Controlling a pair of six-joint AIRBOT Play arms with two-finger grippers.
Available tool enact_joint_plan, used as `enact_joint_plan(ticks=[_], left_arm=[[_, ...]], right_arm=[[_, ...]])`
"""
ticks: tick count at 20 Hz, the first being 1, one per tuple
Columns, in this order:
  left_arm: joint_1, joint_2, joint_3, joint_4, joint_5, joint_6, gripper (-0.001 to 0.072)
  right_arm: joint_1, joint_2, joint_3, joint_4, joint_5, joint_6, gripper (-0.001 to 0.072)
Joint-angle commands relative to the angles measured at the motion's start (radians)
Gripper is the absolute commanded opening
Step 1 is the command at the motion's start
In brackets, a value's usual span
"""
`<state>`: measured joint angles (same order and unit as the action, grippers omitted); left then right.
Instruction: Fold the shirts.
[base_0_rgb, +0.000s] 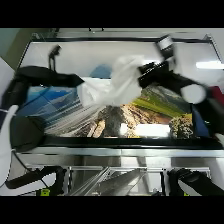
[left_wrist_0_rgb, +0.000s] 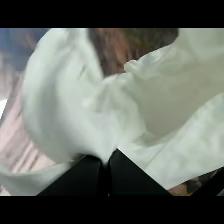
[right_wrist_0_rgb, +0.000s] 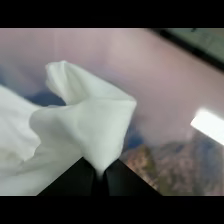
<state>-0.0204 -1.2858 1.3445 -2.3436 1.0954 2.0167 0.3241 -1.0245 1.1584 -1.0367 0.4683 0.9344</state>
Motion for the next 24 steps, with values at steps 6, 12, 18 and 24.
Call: enact_joint_plan(ticks=[6, 12, 18, 24], left_arm=[[0.236, 0.472, 0.326, -0.013, 0.172, -0.186, 0.0011], [0.309, 0.541, 0.291, -0.013, 0.143, -0.177, 0.0011], [0.134, 0.213, 0.007, -0.003, -0.040, -0.059, 0.0011], [0.111, -0.295, 0.084, -0.003, -0.077, 0.022, 0.0012]], right_arm=[[-0.150, 0.567, 0.000, 0.001, 0.051, 0.096, 0.0025], [-0.146, 0.478, -0.001, 0.000, 0.174, 0.090, 0.0025], [-0.146, 0.053, -0.043, -0.019, 0.162, 0.056, 0.0025], [-0.146, -0.444, -0.043, 0.098, -0.148, 0.046, 0.0026]])
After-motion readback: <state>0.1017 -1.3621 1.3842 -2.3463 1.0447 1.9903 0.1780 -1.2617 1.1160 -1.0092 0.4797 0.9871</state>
